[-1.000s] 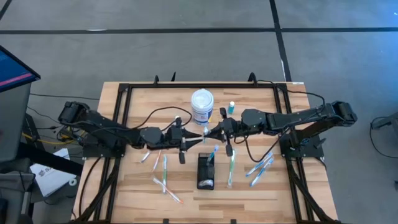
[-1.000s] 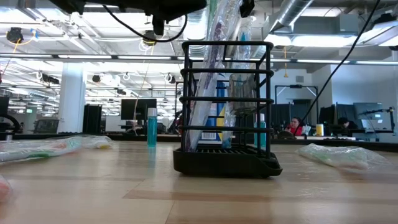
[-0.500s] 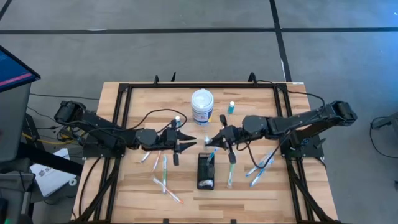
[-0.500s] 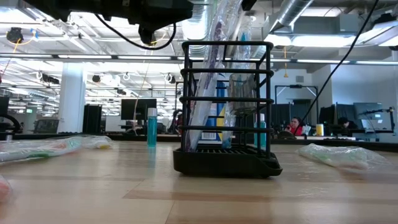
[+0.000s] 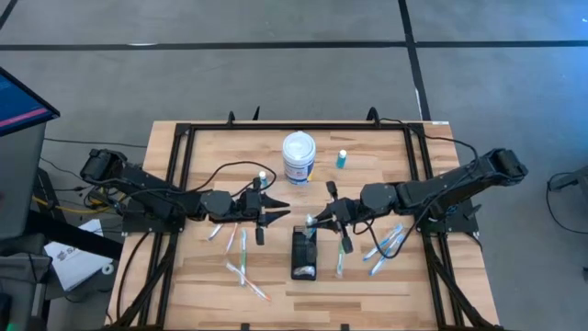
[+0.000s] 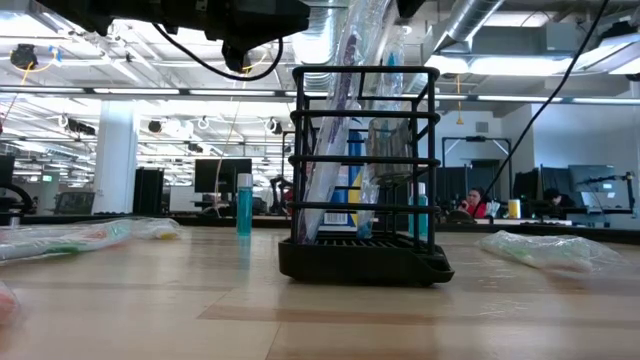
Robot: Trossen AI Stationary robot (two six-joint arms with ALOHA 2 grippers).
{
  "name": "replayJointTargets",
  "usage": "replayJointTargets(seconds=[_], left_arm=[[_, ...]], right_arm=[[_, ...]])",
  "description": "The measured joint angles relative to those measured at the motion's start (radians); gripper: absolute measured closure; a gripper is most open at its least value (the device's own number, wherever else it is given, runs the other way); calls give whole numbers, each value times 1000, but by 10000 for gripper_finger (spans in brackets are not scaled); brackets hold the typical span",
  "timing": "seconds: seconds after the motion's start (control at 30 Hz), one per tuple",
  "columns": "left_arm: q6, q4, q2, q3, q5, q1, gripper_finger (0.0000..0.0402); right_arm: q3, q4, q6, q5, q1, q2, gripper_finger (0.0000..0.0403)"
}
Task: Pick & Place toothbrushing station
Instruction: Put the left green toothbrush into the black mesh organizer
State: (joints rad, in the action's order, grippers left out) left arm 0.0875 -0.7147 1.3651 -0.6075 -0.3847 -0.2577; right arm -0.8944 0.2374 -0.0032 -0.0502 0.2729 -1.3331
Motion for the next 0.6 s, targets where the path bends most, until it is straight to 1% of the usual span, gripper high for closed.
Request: replayJointTargets(seconds=[0.13,0.27,0.53,0.6], left_arm=[[0,0,0,0,0,0,325],[0,0,0,0,0,-5,325],[0,0,0,0,0,-5,325],[0,0,0,0,0,-5,325]], right_arm=[[30,42,0,-27,8,0,403],[67,53,11,-30,9,14,403],[129,166,23,-36,15,13,403],[142,167,23,-36,15,13,403]])
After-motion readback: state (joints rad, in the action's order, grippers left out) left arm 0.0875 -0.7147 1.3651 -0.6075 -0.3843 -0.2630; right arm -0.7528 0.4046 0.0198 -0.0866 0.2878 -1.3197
